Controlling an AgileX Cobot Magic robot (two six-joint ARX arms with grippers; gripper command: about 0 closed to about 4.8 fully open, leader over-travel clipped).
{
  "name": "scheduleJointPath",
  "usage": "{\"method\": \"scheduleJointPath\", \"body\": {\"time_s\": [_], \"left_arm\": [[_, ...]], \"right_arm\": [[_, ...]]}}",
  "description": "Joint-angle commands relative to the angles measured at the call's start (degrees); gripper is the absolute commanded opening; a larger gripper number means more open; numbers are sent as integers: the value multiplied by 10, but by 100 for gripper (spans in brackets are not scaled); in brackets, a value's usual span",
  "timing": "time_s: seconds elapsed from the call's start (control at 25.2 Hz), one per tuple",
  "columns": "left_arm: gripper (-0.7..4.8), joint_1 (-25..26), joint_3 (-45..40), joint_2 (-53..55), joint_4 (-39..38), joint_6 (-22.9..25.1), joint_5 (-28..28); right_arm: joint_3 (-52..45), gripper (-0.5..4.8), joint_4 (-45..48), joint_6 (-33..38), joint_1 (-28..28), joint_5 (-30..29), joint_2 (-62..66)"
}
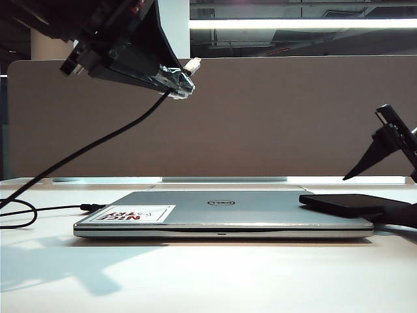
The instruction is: Pick up the charging cable and the phone, plug the charging cable into the charging port on the phone, and finally place them back on the table.
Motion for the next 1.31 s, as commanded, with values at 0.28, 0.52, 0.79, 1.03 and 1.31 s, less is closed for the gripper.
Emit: {"method": "scheduleJointPath", "body": {"time_s": [0.28, 0.52, 0.79, 1.03, 1.31], "left_arm": [[-8, -1, 0, -1, 10, 0, 2], [-8, -1, 0, -2, 10, 0, 2], [-8, -1, 0, -2, 9, -1, 2], [-8, -1, 1, -2, 10, -1, 2], [-8, -1, 1, -2, 10, -1, 2]], "right_arm": [[-8, 97, -41, -7, 1, 21, 28], [-8, -2, -29, -40, 1, 30, 27], [-8, -3, -24, -57, 0, 30, -29], [0, -4, -130, -105, 0, 40, -165], [120, -4, -433, -263, 1, 86, -256]]}}
